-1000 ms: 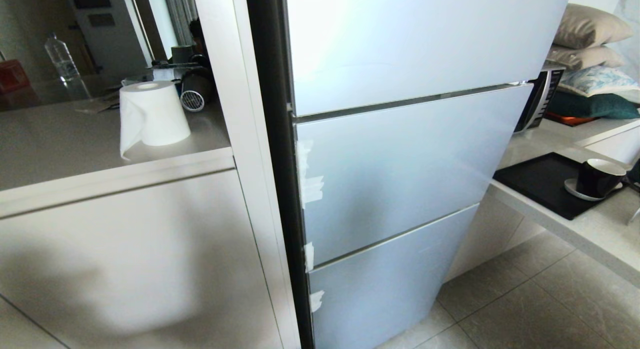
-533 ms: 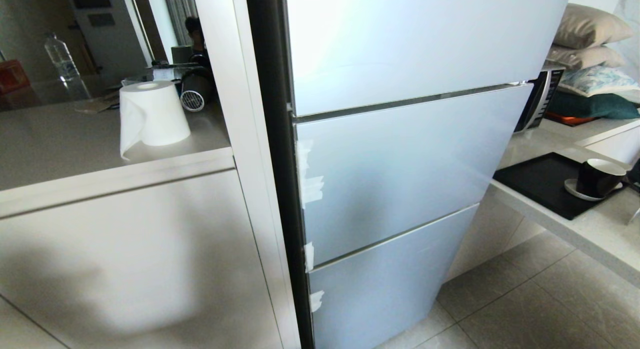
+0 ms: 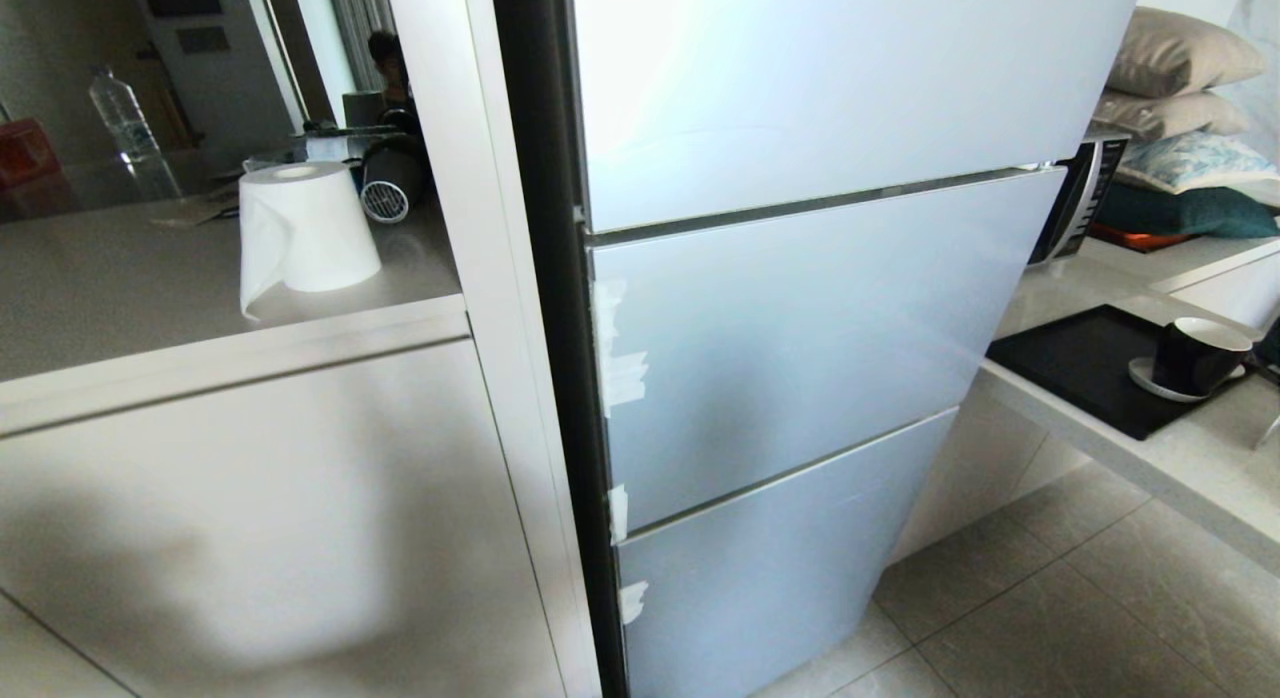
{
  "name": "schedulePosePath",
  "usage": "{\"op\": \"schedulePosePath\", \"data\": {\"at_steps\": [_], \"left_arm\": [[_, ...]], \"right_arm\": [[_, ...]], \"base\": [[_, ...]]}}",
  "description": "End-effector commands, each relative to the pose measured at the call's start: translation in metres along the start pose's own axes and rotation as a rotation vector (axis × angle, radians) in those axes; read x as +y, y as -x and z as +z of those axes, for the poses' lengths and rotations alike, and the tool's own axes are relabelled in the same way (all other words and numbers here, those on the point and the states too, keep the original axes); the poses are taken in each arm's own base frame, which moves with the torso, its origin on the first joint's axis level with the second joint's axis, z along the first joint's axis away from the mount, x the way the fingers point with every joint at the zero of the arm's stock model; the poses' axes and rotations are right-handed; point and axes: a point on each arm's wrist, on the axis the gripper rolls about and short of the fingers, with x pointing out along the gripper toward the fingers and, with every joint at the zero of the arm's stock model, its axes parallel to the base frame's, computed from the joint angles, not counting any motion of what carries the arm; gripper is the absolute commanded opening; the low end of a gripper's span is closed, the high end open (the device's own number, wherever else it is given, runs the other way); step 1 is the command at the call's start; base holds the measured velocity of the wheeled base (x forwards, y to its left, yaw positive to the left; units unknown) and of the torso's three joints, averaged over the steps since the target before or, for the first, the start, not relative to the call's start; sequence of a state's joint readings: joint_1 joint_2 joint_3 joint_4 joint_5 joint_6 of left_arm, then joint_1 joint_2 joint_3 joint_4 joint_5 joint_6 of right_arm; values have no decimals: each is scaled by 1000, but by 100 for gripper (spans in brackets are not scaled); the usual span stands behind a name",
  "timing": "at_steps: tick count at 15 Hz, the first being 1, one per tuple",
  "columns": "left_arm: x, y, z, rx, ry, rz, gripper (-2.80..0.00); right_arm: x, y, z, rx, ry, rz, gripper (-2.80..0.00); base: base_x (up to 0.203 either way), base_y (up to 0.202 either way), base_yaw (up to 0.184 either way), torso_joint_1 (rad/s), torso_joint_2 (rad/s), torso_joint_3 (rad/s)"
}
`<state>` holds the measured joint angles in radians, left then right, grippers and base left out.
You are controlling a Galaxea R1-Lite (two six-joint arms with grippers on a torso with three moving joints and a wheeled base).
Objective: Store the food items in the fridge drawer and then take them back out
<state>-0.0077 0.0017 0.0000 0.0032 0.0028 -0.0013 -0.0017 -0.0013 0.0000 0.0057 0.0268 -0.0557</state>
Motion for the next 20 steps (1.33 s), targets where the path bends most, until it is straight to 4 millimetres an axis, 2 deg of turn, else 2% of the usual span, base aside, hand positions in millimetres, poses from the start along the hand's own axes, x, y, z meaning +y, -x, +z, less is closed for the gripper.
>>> {"op": "schedulePosePath", "data": {"at_steps": [1,20], "left_arm": [[0,0,0,0,0,0,-280],[0,0,0,0,-1,0,-280]], "right_arm": [[0,0,0,2,-3,-1,-280],[-1,0,0,1,-37,-25,-280]], "base": [[0,0,0,0,0,0],[0,0,0,0,0,0]]}}
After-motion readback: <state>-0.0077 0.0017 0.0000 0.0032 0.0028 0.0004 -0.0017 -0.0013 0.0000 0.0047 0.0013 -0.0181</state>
